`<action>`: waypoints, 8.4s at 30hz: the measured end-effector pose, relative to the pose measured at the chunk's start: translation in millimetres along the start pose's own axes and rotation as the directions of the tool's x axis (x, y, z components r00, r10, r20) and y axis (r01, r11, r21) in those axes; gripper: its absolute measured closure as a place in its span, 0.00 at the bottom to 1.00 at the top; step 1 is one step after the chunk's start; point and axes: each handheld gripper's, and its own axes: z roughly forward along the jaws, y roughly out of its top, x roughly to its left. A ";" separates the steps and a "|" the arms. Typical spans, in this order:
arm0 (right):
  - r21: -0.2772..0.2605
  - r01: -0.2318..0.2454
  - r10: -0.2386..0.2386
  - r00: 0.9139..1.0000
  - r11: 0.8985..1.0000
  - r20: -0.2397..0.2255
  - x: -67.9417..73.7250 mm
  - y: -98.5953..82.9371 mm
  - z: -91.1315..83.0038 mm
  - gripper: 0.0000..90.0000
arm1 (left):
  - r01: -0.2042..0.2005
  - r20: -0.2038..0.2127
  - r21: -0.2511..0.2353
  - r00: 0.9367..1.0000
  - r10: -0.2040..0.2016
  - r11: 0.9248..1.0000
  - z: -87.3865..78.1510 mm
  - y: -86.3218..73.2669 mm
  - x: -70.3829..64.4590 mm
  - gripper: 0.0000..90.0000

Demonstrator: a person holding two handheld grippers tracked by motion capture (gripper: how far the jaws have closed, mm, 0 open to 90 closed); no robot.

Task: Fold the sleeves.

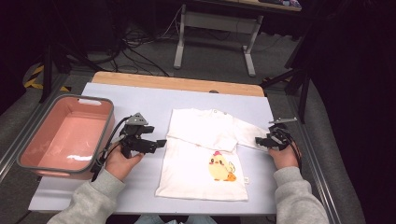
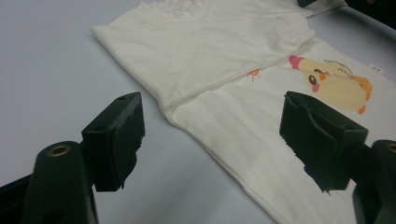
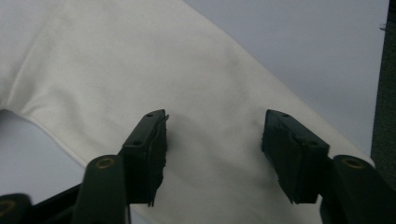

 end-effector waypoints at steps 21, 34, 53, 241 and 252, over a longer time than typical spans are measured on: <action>-0.016 0.023 -0.023 0.999 1.000 0.022 12.0 7.3 -5.9 0.99 | 0.028 0.009 -0.021 1.000 -0.028 0.999 -3.4 -0.4 0.8 0.26; -0.169 0.046 -0.051 0.998 0.985 -0.024 24.1 24.3 -40.1 0.99 | -0.007 0.038 -0.108 0.999 0.011 0.994 -11.7 -0.1 -1.4 0.20; -0.264 0.143 -0.176 0.979 0.954 -0.103 71.3 53.0 -50.5 0.99 | -0.097 0.039 -0.259 0.993 0.111 0.961 -37.9 -20.1 -11.3 0.08; -0.083 0.315 -0.325 0.895 0.945 -0.306 146.0 66.6 33.0 0.97 | -0.112 0.076 -0.247 0.988 0.135 0.963 -28.7 -22.7 -19.0 0.00; -0.214 0.272 -0.338 0.854 0.938 -0.395 160.6 84.5 -1.5 0.98 | -0.113 0.069 -0.242 0.989 0.133 0.964 -31.8 -26.7 -20.1 0.00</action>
